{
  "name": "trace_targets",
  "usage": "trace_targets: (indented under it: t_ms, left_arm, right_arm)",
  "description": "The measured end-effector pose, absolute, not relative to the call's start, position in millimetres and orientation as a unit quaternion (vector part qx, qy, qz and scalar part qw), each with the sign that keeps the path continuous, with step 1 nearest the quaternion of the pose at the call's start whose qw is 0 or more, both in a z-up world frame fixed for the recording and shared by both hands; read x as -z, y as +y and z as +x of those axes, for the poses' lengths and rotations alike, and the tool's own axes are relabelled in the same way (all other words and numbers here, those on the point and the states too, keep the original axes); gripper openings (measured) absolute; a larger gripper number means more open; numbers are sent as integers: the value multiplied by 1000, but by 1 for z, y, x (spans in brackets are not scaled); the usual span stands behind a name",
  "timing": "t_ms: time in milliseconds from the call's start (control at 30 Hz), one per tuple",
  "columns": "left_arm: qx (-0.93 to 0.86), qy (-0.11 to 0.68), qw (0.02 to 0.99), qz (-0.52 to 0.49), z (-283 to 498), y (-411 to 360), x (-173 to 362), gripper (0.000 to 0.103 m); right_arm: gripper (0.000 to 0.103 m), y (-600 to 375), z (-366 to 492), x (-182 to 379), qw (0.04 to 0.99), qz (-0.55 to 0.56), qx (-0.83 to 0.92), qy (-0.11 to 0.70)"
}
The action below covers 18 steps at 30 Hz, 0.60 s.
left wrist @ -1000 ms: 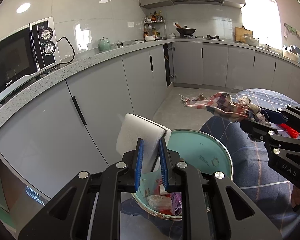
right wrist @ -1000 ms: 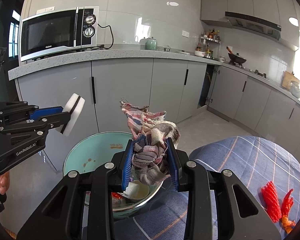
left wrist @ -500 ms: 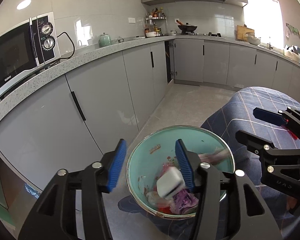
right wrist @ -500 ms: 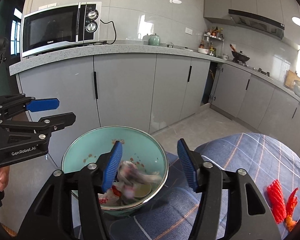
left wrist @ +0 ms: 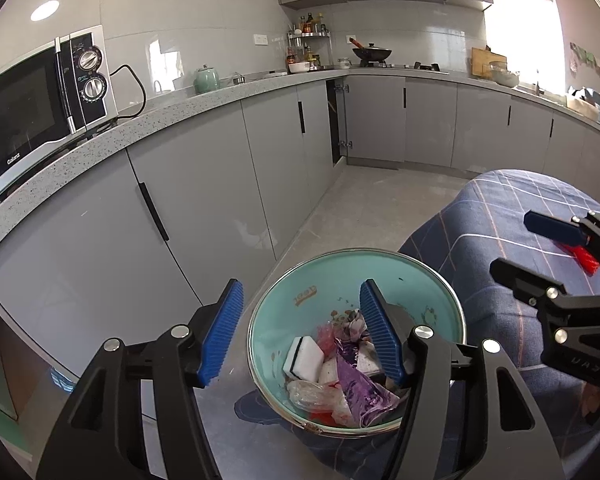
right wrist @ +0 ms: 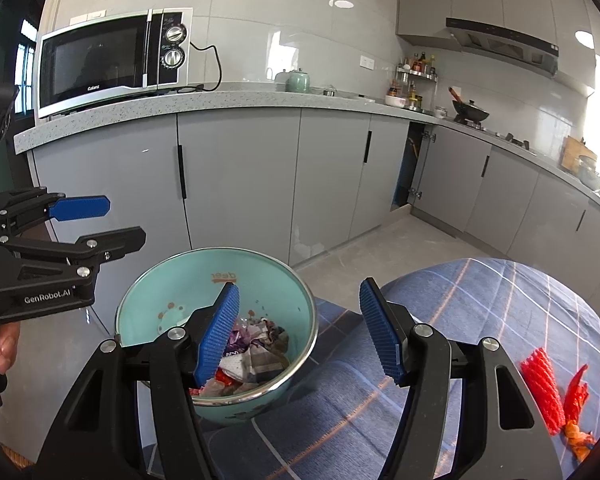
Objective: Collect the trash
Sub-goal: 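Move both tools back over the table toward the red net and red bag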
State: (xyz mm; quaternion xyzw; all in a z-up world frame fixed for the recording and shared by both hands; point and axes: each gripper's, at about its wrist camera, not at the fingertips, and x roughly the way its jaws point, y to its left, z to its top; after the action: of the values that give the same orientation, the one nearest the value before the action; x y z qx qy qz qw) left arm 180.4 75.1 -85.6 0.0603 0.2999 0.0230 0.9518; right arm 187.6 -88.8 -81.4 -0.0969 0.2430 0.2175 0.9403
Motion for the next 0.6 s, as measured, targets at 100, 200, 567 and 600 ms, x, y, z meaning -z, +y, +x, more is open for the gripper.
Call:
trace_targets:
  t_ms: [100,200,567,600]
  left_arm:
    - [-21,300,951,65,180,71,86,65]
    - [-19,300,951,70,180,65,86,65]
    - [-6,299,950,88,178,40,86,76]
    - [-3,299,950,91,179,35,87,76]
  right_arm:
    - [64,-96,185,79,942,-97,-213,239]
    - [66,-105,183,77,946,-91,-205,236]
    - [67,-142,175,79,952,-76,-175,239]
    - [67,-148,174,79,953,-73,-170,240]
